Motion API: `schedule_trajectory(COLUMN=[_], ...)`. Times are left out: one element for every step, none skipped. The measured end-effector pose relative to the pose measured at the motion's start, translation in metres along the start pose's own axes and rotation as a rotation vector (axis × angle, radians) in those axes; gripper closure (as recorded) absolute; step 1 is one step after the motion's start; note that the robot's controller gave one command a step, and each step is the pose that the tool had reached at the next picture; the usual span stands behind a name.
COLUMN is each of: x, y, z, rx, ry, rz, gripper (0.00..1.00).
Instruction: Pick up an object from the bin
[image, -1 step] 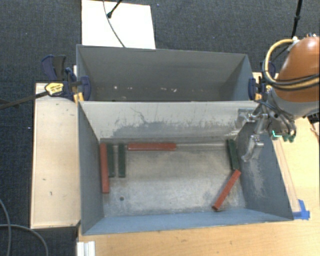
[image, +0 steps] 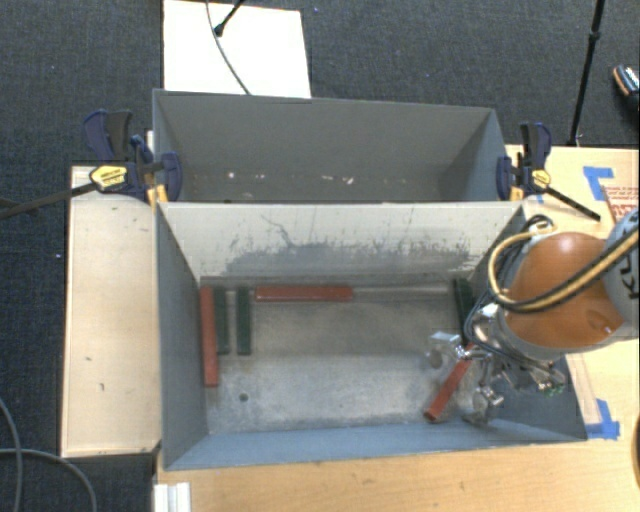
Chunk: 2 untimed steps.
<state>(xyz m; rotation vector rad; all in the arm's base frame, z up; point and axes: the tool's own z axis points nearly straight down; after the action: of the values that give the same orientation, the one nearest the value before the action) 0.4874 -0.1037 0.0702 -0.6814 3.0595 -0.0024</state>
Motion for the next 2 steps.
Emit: schedule_trajectory(x=[-0.019, -0.037], y=[0.027, 0.017], z=[-0.031, -0.031], rx=[-0.002, -0.001], ry=[0.001, 0.001], rz=[-0.109, -0.242], gripper=[0.00, 0.00])
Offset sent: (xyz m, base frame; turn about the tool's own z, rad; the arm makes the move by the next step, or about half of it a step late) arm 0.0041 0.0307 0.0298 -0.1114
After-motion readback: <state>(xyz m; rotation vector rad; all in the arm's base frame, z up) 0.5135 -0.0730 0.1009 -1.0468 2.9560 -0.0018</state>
